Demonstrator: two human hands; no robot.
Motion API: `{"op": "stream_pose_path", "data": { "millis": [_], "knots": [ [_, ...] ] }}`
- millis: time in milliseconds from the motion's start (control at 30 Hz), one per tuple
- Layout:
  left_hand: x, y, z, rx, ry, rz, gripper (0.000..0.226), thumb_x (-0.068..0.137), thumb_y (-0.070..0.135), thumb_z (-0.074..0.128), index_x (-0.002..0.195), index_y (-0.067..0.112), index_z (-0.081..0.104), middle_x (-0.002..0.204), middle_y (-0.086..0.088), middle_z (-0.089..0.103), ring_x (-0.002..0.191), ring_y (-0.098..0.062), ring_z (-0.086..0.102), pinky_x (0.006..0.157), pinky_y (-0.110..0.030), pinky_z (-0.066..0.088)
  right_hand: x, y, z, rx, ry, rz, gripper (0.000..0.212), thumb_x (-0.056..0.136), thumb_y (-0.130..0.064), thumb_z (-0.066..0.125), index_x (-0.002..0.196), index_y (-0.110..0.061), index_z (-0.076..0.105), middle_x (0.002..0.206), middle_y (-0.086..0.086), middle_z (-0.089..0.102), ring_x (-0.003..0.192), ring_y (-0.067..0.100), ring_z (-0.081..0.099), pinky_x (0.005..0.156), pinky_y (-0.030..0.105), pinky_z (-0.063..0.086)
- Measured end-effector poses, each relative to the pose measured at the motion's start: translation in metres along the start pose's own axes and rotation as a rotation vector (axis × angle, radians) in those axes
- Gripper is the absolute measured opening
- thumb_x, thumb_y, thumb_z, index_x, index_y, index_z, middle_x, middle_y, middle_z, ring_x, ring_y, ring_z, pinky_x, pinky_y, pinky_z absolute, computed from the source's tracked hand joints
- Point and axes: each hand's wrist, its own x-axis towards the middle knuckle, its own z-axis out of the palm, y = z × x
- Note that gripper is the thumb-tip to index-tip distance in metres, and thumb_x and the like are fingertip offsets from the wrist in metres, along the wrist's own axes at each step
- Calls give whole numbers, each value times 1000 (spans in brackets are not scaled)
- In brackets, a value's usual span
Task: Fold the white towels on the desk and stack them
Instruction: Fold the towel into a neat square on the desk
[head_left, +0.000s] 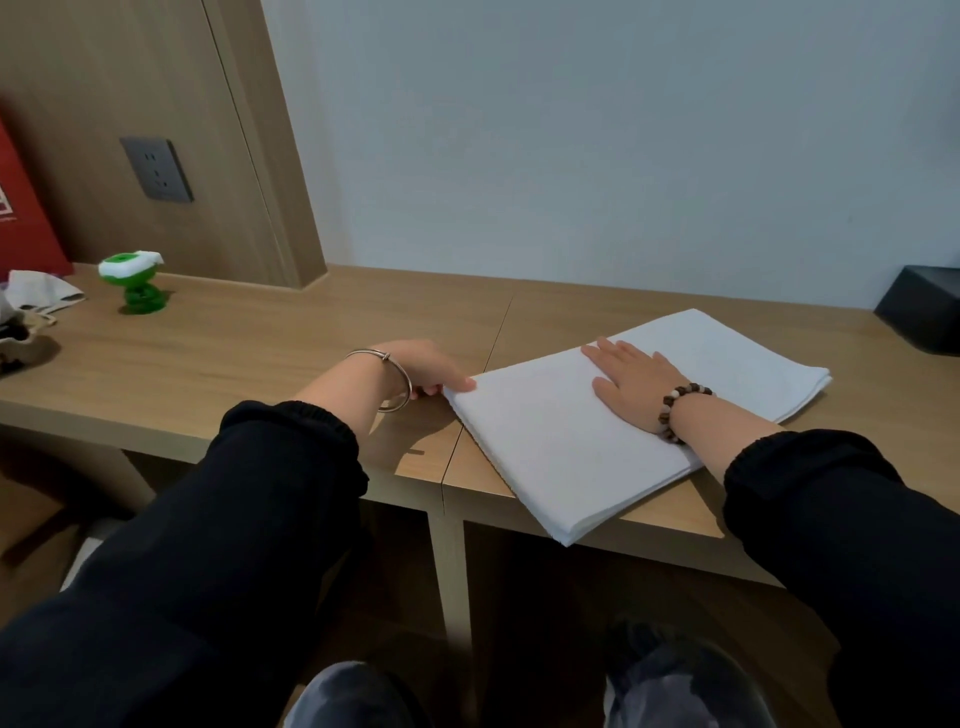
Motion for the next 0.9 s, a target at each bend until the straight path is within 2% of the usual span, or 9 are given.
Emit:
{"op": "stream_pose_path", "data": {
  "millis": [100,233,300,367,533,633,700,800,900],
  "knots": [
    [2,5,1,80,43,-32,27,91,31,59,94,4,60,76,-6,49,84,-22,45,74,-26,37,-2,-2,-2,-2,-4,24,54,100,-41,16,151,-31,3,160,-6,-4,146,14,-1,115,48,3],
    [11,9,9,256,235,-44,25,94,25,53,92,2,60,98,-10,55,89,-27,51,69,-26,40,-3,-20,0,10,-1,159,56,98,-44,14,151,-33,2,160,-6,-6,146,16,-3,113,56,1],
    [15,11,16,237,367,-45,22,92,18,53,106,5,63,112,-10,61,102,-30,53,78,-30,43,-4,-32,2,34,10,268,57,97,-45,13,151,-33,1,160,-5,-8,146,17,-5,113,59,-1],
    [16,14,24,305,443,-9,33,92,19,50,124,16,57,128,-10,54,120,-30,43,94,-36,40,-5,-41,2,60,7,358,58,96,-45,12,151,-33,0,159,-5,-9,146,18,-6,112,61,-2],
    [7,32,49,490,297,239,45,98,43,35,138,23,41,150,-5,30,141,-29,17,110,-50,21,-1,-54,0,86,-4,495,58,96,-46,11,151,-32,-3,159,-3,-12,146,22,-9,111,62,-4],
    [3,31,77,507,185,153,58,97,55,17,149,28,15,159,0,5,145,-28,1,112,-58,9,0,-58,-1,102,1,519,58,97,-46,11,151,-31,-3,159,-1,-12,146,23,-9,111,62,-5],
    [2,24,91,482,268,140,61,95,58,13,150,32,5,159,5,-4,146,-24,-6,111,-59,4,-3,-54,0,103,3,472,59,96,-47,10,151,-30,-3,159,0,-13,146,24,-9,112,59,-5],
    [2,16,95,466,362,171,62,93,59,12,149,34,6,159,7,-2,146,-22,-4,111,-60,6,-12,-30,-1,90,4,317,59,97,-48,11,152,-29,-1,159,-1,-11,146,22,-7,116,53,-2],
    [1,15,94,463,357,160,62,93,59,13,149,33,7,159,6,-1,146,-21,-4,110,-60,7,-29,18,-8,65,0,406,59,98,-49,12,152,-28,2,160,-2,-7,147,21,-2,117,50,2]
  ]
}}
